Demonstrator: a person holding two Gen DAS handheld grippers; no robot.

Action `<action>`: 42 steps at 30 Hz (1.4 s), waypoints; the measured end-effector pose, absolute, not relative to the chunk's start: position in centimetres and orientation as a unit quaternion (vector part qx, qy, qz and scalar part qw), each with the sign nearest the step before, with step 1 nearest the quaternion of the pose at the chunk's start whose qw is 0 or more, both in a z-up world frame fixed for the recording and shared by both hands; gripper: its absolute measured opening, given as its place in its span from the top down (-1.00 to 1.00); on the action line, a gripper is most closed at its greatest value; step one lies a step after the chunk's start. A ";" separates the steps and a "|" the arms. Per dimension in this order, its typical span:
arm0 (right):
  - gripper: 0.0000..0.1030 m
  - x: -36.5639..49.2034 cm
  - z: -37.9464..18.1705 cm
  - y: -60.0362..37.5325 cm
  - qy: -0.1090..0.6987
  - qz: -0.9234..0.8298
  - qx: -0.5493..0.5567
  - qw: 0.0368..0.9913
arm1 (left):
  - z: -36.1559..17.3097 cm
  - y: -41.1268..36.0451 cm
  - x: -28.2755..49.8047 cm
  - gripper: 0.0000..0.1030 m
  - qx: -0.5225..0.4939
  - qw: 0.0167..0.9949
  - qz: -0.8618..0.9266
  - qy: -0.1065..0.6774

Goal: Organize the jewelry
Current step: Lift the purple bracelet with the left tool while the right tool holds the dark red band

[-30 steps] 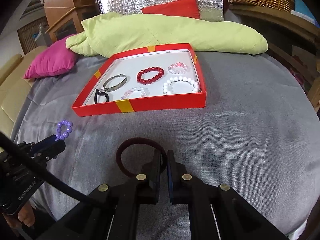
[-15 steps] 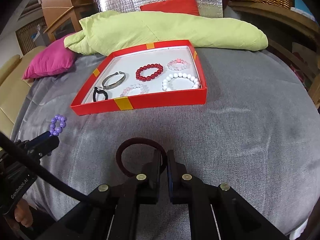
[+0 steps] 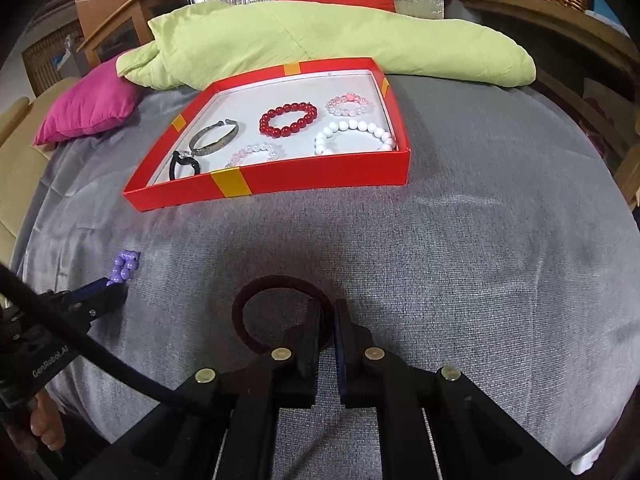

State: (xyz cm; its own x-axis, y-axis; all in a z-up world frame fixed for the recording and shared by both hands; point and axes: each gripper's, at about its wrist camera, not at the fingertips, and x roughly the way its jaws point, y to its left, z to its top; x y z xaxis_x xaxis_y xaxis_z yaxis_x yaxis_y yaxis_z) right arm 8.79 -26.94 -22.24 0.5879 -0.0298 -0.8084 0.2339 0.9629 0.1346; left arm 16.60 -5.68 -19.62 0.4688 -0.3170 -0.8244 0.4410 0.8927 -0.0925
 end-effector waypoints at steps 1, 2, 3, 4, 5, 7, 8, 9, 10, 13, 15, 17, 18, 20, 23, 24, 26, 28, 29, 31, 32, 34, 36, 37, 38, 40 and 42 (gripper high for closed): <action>0.82 8.8 -22.2 -27.0 0.449 -0.074 0.116 0.883 | -19.6 -5.6 16.6 0.52 0.061 0.853 -0.225 0.467; 0.78 8.8 -22.2 -27.0 0.450 -0.073 0.117 0.882 | -19.6 -5.6 16.6 0.30 0.057 0.852 -0.229 0.468; 0.74 8.8 -22.2 -27.0 0.451 -0.070 0.118 0.882 | -19.6 -5.6 16.5 0.19 0.052 0.850 -0.236 0.469; 0.62 8.7 -22.1 -27.0 0.452 -0.068 0.119 0.882 | -19.6 -5.6 16.5 -0.06 0.051 0.850 -0.237 0.468; 0.49 8.6 -22.0 -27.0 0.451 -0.067 0.119 0.882 | -19.5 -5.7 16.4 -0.21 0.054 0.851 -0.236 0.466; 0.30 8.5 -21.9 -26.9 0.447 -0.071 0.112 0.884 | -19.6 -5.9 16.3 -0.23 0.065 0.855 -0.229 0.461; 0.28 8.4 -21.8 -26.8 0.446 -0.074 0.107 0.886 | -19.7 -6.0 16.4 -0.23 0.068 0.855 -0.228 0.461; 0.28 8.4 -21.8 -26.8 0.445 -0.075 0.102 0.886 | -19.7 -6.1 16.5 -0.23 0.068 0.856 -0.228 0.458; 0.28 8.4 -21.9 -26.7 0.447 -0.073 0.100 0.886 | -19.6 -6.1 16.5 -0.23 0.070 0.858 -0.227 0.455; 0.34 8.6 -22.3 -26.1 0.453 -0.068 0.078 0.886 | -19.7 -6.4 16.3 -0.17 0.088 0.863 -0.224 0.445; 0.78 8.5 -22.3 -25.5 0.450 -0.068 0.054 0.889 | -19.7 -6.7 16.1 0.24 0.102 0.864 -0.224 0.439; 0.86 8.5 -22.2 -25.5 0.449 -0.067 0.054 0.890 | -19.6 -6.8 16.1 0.61 0.100 0.863 -0.231 0.439; 0.87 8.4 -22.2 -25.7 0.447 -0.066 0.060 0.890 | -19.6 -6.8 16.0 0.64 0.099 0.862 -0.234 0.438; 0.87 8.3 -22.1 -26.0 0.444 -0.065 0.074 0.891 | -19.4 -6.8 15.8 0.75 0.106 0.867 -0.229 0.430; 0.87 8.1 -21.6 -26.5 0.434 -0.062 0.092 0.894 | -18.2 -6.4 15.6 0.88 0.094 0.877 -0.235 0.410; 0.87 8.0 -21.4 -26.6 0.429 -0.060 0.098 0.896 | -17.6 -6.2 15.5 0.88 0.088 0.880 -0.237 0.402; 0.87 7.9 -21.0 -26.8 0.421 -0.054 0.112 0.899 | -16.8 -5.8 15.2 0.88 0.078 0.885 -0.243 0.390; 0.87 7.8 -20.7 -26.9 0.413 -0.052 0.120 0.901 | -16.4 -5.7 15.2 0.88 0.076 0.888 -0.248 0.381; 0.87 7.7 -20.5 -27.0 0.408 -0.052 0.122 0.903 | -16.2 -5.7 15.3 0.88 0.076 0.890 -0.246 0.377; 0.87 7.8 -20.4 -27.0 0.408 -0.054 0.121 0.903 | -16.3 -5.3 15.7 0.88 0.070 0.889 -0.240 0.383; 0.87 7.9 -20.6 -27.0 0.411 -0.054 0.122 0.902 | -16.5 -5.0 16.0 0.88 0.064 0.888 -0.235 0.389; 0.87 8.0 -20.8 -27.1 0.416 -0.054 0.123 0.899 | -16.9 -4.2 16.7 0.88 0.050 0.883 -0.227 0.407; 0.87 8.0 -20.9 -27.2 0.419 -0.057 0.122 0.898 | -17.4 -3.9 17.0 0.88 0.040 0.876 -0.224 0.425; 0.87 8.0 -21.0 -27.3 0.420 -0.057 0.122 0.897 | -17.6 -3.8 17.0 0.82 0.044 0.875 -0.220 0.430; 0.87 8.0 -21.0 -27.4 0.422 -0.058 0.125 0.896 | -17.9 -3.8 16.9 0.59 0.049 0.872 -0.219 0.435; 0.87 8.0 -21.1 -27.6 0.424 -0.060 0.126 0.895 | -18.3 -3.7 16.8 -0.02 0.049 0.867 -0.219 0.445; 0.87 8.0 -21.3 -27.7 0.427 -0.061 0.126 0.893 | -18.5 -3.7 16.4 -0.21 0.048 0.866 -0.221 0.445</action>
State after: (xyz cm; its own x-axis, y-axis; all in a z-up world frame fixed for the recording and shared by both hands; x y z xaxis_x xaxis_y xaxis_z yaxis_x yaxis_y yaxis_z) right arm 8.01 -27.66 -21.30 0.6274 -0.0018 -0.7787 0.2173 0.9607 0.1730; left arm 16.44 -3.74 -18.50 0.5057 -0.3403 -0.7928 0.4260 0.8976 -0.1135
